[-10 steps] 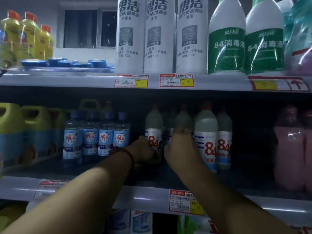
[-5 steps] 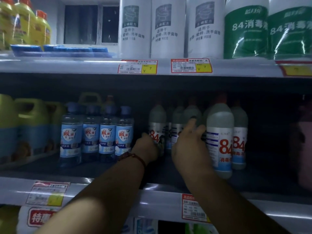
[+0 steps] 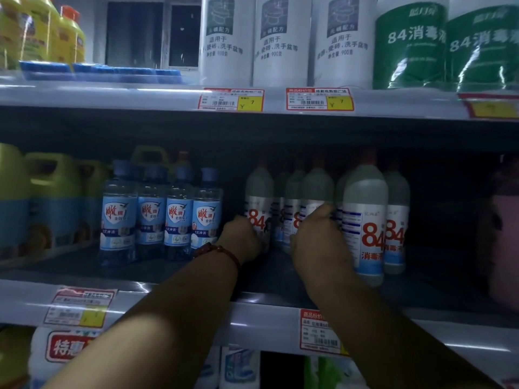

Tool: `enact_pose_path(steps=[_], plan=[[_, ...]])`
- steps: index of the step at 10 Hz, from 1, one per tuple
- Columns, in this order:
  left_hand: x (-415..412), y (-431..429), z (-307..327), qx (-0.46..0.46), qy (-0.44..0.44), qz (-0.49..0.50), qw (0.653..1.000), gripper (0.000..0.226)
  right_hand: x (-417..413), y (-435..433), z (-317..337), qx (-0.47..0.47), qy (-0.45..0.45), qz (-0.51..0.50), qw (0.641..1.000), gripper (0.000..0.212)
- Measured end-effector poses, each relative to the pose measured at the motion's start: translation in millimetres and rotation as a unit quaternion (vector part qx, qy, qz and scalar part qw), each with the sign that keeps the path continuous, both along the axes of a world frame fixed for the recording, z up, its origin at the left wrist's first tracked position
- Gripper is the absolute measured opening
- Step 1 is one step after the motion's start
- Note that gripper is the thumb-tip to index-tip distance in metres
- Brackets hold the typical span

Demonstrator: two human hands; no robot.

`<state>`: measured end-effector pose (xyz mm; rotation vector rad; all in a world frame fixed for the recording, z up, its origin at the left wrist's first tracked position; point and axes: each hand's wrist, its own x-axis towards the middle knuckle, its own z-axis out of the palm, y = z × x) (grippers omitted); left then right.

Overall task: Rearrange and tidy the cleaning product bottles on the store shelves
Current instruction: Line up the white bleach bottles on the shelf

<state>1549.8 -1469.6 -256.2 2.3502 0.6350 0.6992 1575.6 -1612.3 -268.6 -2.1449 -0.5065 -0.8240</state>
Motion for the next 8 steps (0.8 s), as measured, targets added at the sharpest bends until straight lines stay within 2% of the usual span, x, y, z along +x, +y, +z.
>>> enact_pose_path(steps=[2, 3, 4, 5, 6, 7, 8], plan=[[-3, 2, 0, 0.006, 0.005, -0.012, 1.000, 0.067, 6, 0, 0, -0.012, 0.035, -0.023, 0.999, 0.041], [-4, 2, 0, 0.009, 0.002, -0.021, 1.000, 0.067, -1, 3, -1, -0.064, 0.048, -0.042, 0.996, 0.046], [-4, 1, 0, 0.009, 0.000, -0.040, 0.999, 0.070, 7, 10, 1, -0.281, 0.067, -0.128, 0.949, 0.059], [0, -1, 1, 0.022, 0.003, -0.056, 0.998, 0.069, 4, 5, -3, -0.011, 0.062, -0.007, 0.998, 0.040], [2, -4, 1, 0.033, 0.001, -0.060, 0.998, 0.065, 11, 4, -8, 0.046, 0.075, 0.013, 0.996, 0.038], [3, -6, 3, 0.040, 0.006, -0.056, 0.998, 0.057, 4, 7, 0, -0.006, 0.121, 0.010, 0.993, 0.062], [2, -6, 6, 0.071, 0.027, -0.042, 0.996, 0.041, -2, 7, 1, -0.012, 0.134, 0.081, 0.988, 0.064]])
